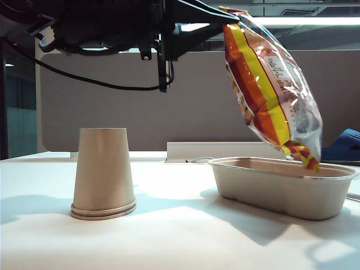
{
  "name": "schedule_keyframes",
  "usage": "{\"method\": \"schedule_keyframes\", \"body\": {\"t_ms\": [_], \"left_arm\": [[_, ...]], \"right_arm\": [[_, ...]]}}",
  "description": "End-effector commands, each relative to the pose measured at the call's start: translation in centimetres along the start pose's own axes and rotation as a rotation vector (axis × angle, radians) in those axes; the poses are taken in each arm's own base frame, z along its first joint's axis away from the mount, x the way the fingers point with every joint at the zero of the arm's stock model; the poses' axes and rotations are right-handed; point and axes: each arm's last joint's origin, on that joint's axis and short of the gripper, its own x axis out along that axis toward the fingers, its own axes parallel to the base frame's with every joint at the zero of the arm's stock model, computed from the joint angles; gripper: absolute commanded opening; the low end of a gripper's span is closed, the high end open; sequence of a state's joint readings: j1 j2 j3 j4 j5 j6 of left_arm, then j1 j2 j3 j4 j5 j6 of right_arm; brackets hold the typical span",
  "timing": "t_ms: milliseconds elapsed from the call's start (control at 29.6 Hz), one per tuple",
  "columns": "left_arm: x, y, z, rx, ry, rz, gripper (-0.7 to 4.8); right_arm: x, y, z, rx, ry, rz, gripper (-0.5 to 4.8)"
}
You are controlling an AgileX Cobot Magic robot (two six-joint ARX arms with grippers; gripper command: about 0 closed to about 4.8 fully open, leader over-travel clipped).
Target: Pick up a bag of chips and put them in the box.
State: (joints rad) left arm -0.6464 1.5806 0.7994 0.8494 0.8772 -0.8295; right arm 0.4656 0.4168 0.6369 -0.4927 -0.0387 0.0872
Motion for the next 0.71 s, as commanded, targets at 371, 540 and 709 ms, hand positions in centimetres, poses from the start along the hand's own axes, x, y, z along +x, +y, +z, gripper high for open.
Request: {"method": "schedule_keyframes", "body": {"t_ms": [371,540,709], "left_arm": [[2.3,-0.1,1.2,0.046,-0.018,-0.031,-0.06],[2.6,0.9,0.9,0.025,-0.034,0.008,-0.06],[2.6,1.1,0.8,0.022,-0.051,0.023,-0.06]], "right_arm": [[-0.1,0.0,0.2,-0.01,-0.013,-0.018,-0.01],[-0.1,0.0,0.1,-0.01,-0.009,-0.02,-0.01],[-0.1,0.0,0.1,-0.011,-0.009,-0.02,-0.01]]}}
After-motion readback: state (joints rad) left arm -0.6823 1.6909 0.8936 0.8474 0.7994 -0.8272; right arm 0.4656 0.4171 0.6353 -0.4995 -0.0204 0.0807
